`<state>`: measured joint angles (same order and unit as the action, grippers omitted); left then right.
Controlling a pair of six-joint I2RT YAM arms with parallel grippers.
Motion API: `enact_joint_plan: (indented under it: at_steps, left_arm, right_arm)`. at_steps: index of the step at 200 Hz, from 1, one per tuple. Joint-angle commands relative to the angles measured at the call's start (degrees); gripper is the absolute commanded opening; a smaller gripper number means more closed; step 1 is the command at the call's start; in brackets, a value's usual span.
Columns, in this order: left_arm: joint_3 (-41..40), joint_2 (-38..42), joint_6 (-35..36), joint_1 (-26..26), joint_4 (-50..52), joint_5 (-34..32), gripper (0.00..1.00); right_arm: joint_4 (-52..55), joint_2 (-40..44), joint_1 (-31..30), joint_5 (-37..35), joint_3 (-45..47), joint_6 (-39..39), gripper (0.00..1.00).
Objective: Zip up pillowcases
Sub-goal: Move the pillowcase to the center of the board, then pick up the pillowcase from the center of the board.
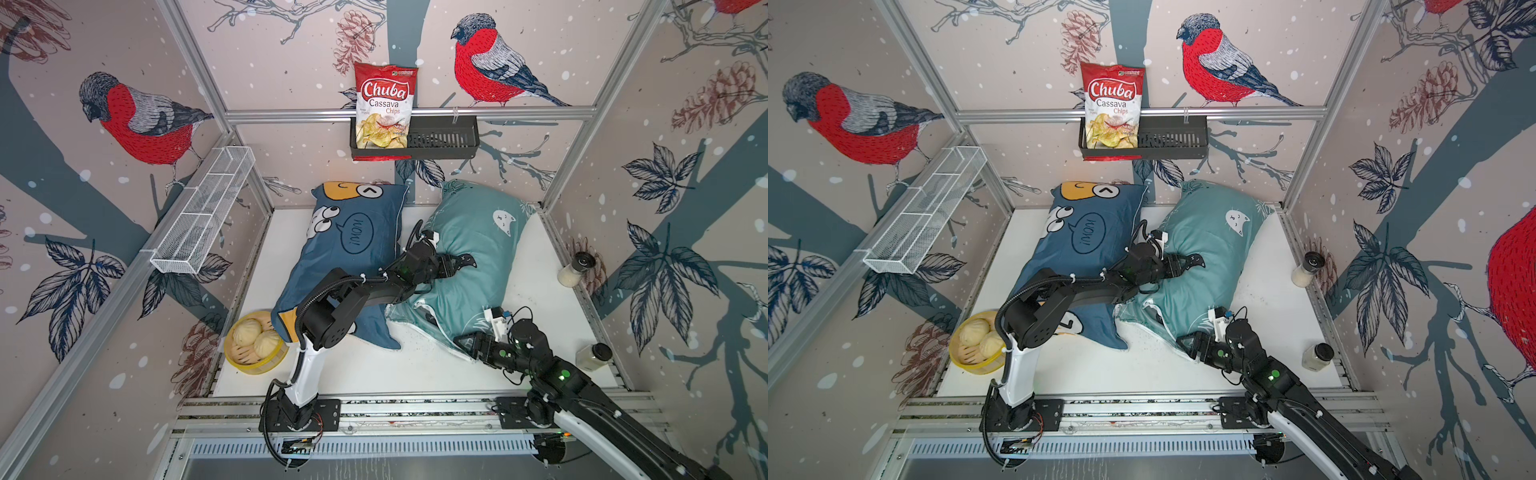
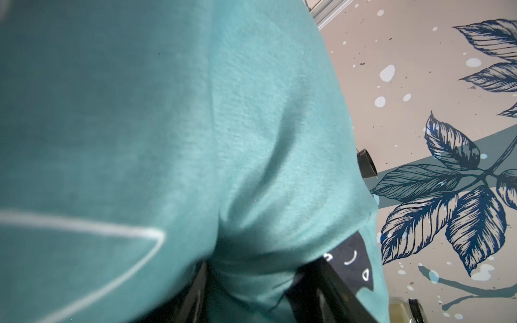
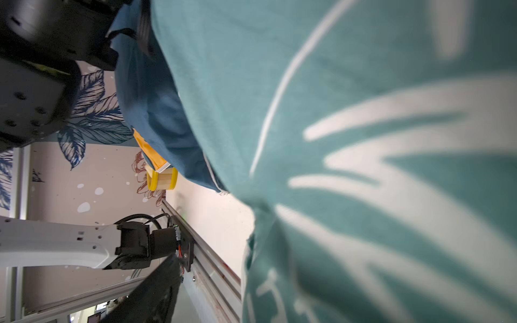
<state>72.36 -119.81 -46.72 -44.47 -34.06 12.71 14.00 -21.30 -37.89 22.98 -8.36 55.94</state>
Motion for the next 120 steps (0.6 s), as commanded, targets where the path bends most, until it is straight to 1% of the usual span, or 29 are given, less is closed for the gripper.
enact_joint_plan:
  at_steps: [1, 27, 54, 120]
  left_arm:
    - [0.07, -1.12, -2.19, -0.16, 1.95, -1.72, 0.59]
    - [-0.49, -1.05, -2.83, -0.09, 1.08, -2.29, 0.59]
    - [-2.06, -0.61, -3.54, 0.24, -0.16, -2.61, 0.59]
    - [-5.27, 0.63, -4.99, 1.62, -3.04, -2.84, 0.58]
  right_arm:
    - [7.30, 4.06, -0.23, -0.71, -1.59, 4.55, 0.82]
    - [11.07, 8.29, -0.34, -1.44, -2.82, 6.94, 0.73]
    - [16.40, 10.51, -0.41, -4.20, -5.61, 7.43, 0.67]
    - [24.15, 11.46, -0.43, -9.03, -10.50, 7.16, 0.54]
